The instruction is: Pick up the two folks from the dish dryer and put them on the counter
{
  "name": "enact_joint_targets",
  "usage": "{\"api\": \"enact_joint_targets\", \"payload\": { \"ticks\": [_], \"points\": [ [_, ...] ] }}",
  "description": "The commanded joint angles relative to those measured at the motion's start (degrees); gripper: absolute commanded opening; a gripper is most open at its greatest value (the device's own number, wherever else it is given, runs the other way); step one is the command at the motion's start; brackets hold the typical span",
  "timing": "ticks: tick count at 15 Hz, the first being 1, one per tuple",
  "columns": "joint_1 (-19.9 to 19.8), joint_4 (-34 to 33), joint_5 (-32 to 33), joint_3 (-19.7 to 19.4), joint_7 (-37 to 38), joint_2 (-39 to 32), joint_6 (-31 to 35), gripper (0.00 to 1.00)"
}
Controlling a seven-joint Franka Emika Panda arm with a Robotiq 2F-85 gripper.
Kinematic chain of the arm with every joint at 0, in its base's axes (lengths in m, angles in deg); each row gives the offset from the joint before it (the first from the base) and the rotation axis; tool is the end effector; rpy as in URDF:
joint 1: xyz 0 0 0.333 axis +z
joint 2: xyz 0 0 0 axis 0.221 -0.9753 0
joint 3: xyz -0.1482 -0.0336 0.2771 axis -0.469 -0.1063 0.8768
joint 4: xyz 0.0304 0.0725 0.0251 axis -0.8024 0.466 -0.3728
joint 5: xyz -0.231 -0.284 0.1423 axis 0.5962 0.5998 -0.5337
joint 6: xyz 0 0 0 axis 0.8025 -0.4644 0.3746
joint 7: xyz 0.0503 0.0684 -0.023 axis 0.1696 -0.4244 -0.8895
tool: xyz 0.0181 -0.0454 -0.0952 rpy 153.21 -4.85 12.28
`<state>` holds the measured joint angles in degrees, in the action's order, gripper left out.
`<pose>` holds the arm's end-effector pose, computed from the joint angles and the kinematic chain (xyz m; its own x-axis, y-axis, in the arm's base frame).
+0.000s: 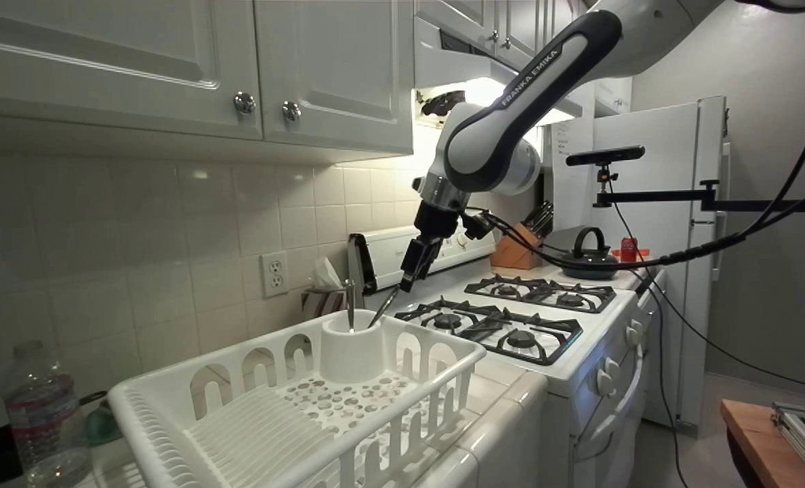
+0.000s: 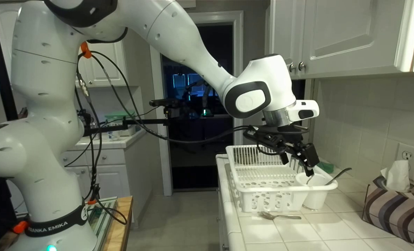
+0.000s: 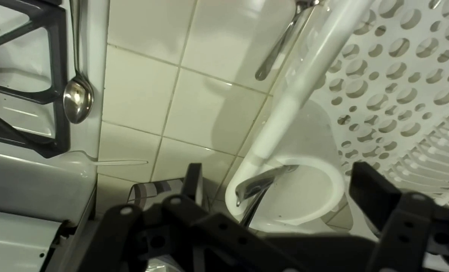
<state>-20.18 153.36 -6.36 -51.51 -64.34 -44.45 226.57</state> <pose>0.6158 -0.0914 0.3453 0.9215 0.0943 0.3768 0.0838 -0.9955 0.0443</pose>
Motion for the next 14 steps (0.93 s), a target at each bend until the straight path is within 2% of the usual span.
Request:
{"api": "enact_joint_targets", "payload": {
  "ticks": [1, 14],
  "points": [
    [-1.3, -1.7, -0.8, 1.9, -3.1, -3.0, 1.2, 1.0],
    [-6.2, -6.4, -1.9, 7.5, -7.5, -8.6, 5.4, 1.0]
  ]
}}
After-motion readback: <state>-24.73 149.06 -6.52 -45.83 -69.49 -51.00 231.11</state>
